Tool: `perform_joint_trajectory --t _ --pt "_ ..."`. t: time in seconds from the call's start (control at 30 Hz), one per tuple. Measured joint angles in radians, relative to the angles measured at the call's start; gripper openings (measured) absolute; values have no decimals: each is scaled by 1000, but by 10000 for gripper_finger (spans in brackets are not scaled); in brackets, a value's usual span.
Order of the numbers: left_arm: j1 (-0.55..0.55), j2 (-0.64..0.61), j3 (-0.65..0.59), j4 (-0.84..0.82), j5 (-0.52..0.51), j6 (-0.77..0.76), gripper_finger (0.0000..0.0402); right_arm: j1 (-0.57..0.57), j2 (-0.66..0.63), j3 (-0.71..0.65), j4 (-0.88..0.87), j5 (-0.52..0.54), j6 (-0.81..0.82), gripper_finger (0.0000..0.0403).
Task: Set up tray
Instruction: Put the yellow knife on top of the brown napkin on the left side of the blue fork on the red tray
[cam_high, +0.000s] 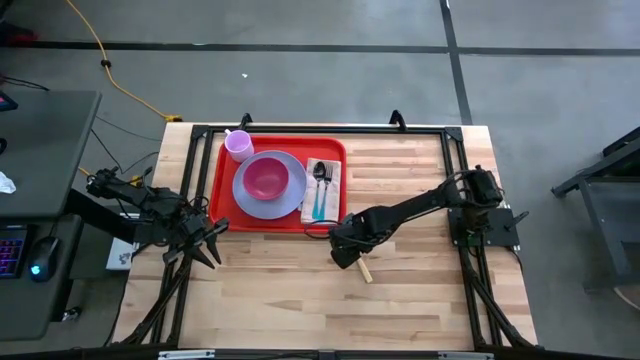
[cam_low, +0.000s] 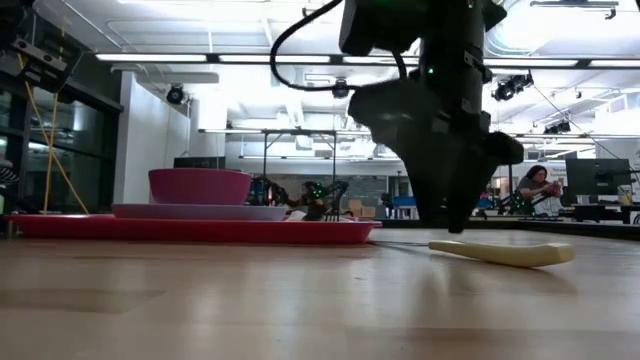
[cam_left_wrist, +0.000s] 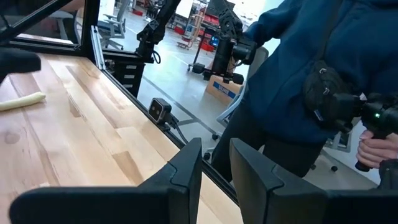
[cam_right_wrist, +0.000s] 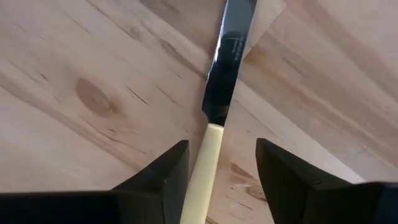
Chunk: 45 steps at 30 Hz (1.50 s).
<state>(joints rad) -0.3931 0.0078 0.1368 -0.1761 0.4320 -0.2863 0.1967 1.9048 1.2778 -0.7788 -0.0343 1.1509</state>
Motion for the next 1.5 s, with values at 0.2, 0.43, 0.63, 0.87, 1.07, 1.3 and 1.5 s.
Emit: perform_joint_trajectory --t 0.2,0.43,0.63,0.87,1.07,1.3,1.5 --pt "0 0 0 0 0 1 115 0 31 0 6 -8 -11 156" --pt "0 0 0 1 0 0 115 0 80 6 27 -29 -38 155" --pt "0 0 0 0 0 0 115 0 113 4 29 -32 -52 145" --pt "0 0 0 -6 -5 1 115 1 115 2 26 -6 -52 104" --pt "0 0 0 -7 -8 1 115 0 117 2 1 7 -29 63" --pt "0 0 0 -8 -8 1 115 -1 117 2 -16 -9 -21 9" --pt "0 0 0 -10 -8 1 115 -11 117 2 -46 -45 27 20"
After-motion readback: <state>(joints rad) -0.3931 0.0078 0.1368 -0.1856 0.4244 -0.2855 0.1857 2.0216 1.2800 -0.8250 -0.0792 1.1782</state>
